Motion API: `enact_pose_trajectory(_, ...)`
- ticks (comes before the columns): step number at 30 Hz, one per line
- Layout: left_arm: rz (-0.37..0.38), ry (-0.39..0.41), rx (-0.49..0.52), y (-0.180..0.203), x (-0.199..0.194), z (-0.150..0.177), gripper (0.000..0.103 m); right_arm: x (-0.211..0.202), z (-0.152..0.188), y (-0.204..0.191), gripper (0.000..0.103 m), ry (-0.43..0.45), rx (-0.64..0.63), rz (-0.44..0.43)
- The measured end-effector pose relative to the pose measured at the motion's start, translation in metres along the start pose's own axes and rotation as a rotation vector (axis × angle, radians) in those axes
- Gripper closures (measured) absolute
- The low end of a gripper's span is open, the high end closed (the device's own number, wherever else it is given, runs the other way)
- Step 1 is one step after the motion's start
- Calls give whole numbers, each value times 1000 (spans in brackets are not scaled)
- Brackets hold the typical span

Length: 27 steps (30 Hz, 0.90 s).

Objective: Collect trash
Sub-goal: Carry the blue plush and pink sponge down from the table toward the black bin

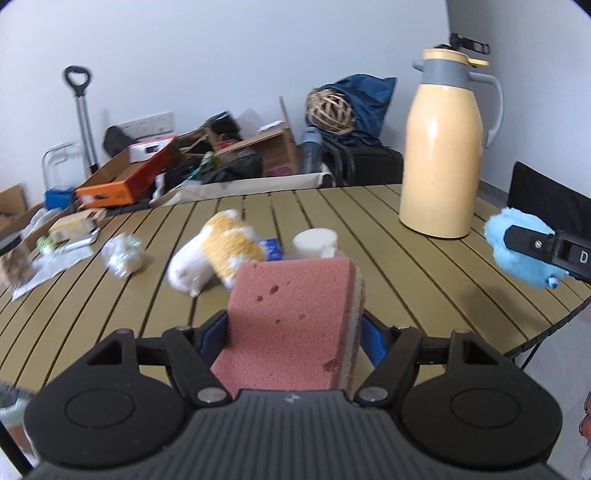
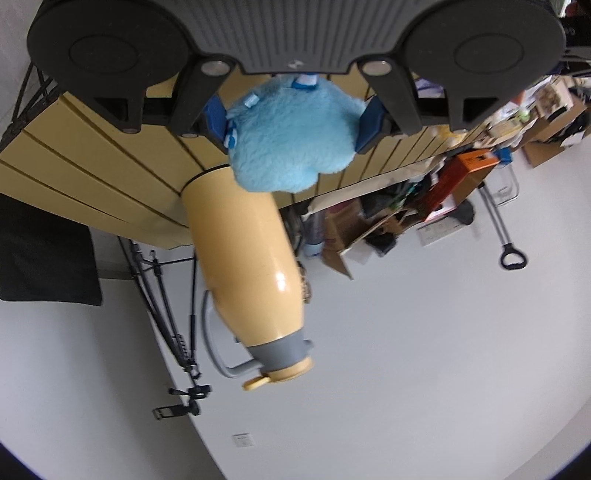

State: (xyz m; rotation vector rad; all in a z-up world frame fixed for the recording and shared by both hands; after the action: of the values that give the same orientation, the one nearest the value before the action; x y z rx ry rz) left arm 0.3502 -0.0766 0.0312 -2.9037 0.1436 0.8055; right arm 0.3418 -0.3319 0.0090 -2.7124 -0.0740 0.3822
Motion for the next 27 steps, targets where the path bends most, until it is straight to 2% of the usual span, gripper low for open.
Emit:
enact_pose_trajectory(7,-3,3,-57,-16,-35,26,30,-27,11,-16,34,-11,-59,-59)
enact_pose_trajectory(18,-15,12,-92,-32,-81,64,30,-71,54,-56,34,-68,-175,-170)
enact_pose_trajectory(27,-20,-19,-116,-44,-99,98,30,-99,89,-64,34,-135,-208,-194)
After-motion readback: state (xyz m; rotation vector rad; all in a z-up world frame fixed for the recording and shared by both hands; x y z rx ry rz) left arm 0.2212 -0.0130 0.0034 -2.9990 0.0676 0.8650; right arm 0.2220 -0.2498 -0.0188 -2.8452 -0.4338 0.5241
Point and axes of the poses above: each gripper's, at about its wrist camera, not at the fingertips, and x roughly the way its jaws point, y to its right, z to its underside, the point moved 2 cm from there along x, roughly the way its jaws point, and after that the axes turned 3 degrees about x, right-handed, at the moved point
